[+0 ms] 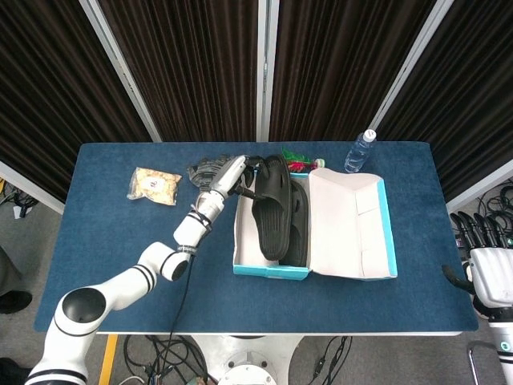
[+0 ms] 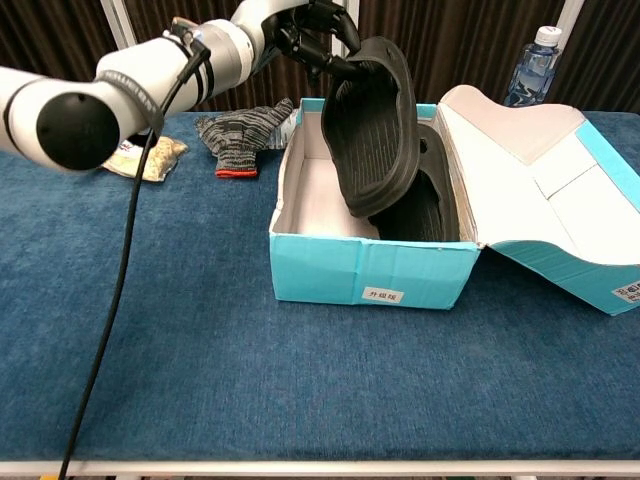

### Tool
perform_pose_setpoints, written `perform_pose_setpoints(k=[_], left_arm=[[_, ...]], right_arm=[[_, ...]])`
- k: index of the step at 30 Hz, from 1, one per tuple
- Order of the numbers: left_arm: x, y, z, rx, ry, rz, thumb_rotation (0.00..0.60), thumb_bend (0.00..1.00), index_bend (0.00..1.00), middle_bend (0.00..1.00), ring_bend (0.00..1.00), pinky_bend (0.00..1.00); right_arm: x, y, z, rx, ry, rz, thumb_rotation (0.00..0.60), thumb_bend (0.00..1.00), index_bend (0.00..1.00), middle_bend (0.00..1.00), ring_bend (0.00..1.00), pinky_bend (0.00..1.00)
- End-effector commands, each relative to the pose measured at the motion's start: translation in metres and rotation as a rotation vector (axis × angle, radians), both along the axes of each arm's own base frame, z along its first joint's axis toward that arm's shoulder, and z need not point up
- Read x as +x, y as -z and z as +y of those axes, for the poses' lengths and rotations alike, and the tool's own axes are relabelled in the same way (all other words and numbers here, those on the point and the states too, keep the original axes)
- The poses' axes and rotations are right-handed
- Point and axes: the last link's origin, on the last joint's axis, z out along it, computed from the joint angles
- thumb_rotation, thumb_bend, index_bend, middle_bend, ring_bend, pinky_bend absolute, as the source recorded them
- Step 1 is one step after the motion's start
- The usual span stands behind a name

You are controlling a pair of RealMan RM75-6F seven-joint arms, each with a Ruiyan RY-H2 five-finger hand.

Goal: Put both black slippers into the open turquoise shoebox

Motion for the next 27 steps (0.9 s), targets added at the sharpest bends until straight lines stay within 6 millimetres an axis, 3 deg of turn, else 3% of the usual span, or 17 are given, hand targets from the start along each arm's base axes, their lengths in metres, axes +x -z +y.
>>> perform_pose_setpoints(k=[1,13,27], left_arm=[[-0.009,0.009,-0.006,0.016,0.018,0.004,0.6,0.0,0.54,0.51,0.72,0.62],[-0.029,0.027,-0.02,0.07,0.031,0.0,0.6,0.0,0.56,0.51,0.72,0.62],[-0.046,0.044,-0.024,0.097,0.019,0.163,0.6,0.0,0.56,0.51,0.69,0.62]], right_arm=[[0.001,0.0,0.0,0.001,-0.001,0.0,0.6,0.14,0.0,0.08,0.0,0.0],[0.001,0.001,0.001,0.001,-0.001,0.003,0.6,0.14,0.0,0.08,0.0,0.0],[0.002,0.001,0.0,0.003,-0.001,0.002,0.6,0.14,0.0,0.08,0.0,0.0]])
